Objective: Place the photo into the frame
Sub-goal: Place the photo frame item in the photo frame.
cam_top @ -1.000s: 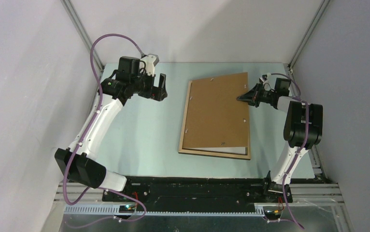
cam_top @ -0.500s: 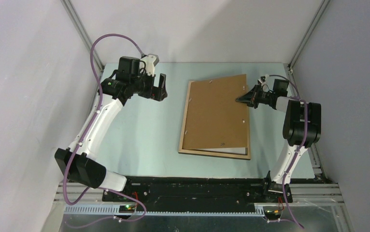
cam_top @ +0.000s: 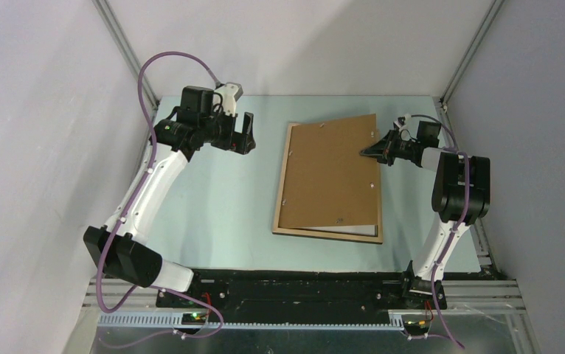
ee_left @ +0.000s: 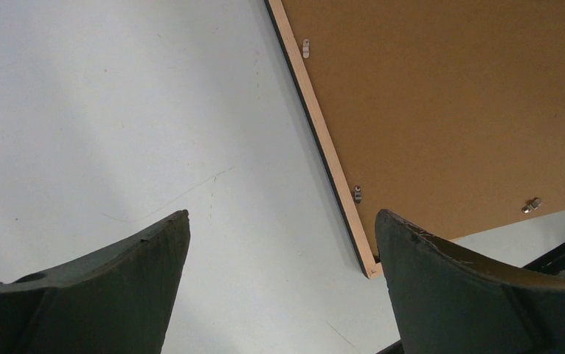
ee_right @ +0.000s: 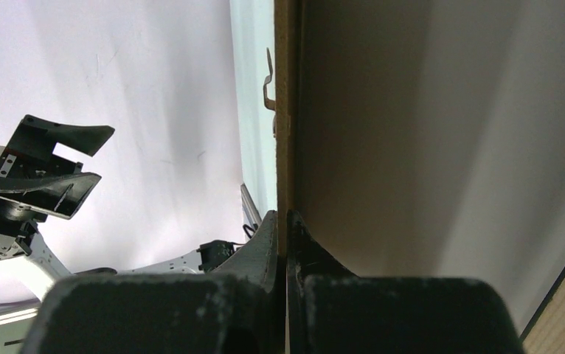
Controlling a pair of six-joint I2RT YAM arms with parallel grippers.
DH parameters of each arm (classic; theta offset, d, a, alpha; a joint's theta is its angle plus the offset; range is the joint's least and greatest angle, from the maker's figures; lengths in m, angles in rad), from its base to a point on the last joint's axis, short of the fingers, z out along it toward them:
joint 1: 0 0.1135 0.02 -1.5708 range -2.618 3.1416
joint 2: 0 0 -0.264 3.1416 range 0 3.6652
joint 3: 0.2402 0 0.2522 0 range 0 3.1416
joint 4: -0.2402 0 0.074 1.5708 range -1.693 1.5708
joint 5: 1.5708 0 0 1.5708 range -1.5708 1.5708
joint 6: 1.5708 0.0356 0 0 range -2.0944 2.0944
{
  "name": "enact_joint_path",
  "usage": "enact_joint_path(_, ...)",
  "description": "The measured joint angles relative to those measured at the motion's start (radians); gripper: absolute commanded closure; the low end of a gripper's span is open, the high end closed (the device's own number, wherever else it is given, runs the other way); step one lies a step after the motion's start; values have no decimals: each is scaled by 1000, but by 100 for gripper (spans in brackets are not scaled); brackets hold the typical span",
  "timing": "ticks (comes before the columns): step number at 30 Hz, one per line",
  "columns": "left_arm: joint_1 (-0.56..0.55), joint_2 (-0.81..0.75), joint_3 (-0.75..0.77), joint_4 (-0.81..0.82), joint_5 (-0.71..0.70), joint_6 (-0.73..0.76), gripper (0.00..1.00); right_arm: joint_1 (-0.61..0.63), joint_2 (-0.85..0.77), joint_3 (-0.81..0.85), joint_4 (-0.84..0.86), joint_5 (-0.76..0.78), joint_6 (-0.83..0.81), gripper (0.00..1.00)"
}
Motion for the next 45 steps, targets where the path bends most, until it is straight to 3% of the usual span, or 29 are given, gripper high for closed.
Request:
enact_joint_path(22, 0, 0, 0, 0, 0, 0, 0, 0, 31, 5, 2, 1, -14, 99)
enact_joint_path(32, 0, 0, 0, 0, 0, 0, 0, 2, 50, 45, -80, 8, -74, 71)
enact_joint_path(38, 0, -3, -9, 0, 0, 1, 0, 5, 50, 65, -154, 34, -127, 40)
enact_joint_path(45, 0, -5, -15, 0, 0, 1, 0, 17, 50, 97, -279, 115, -217, 15)
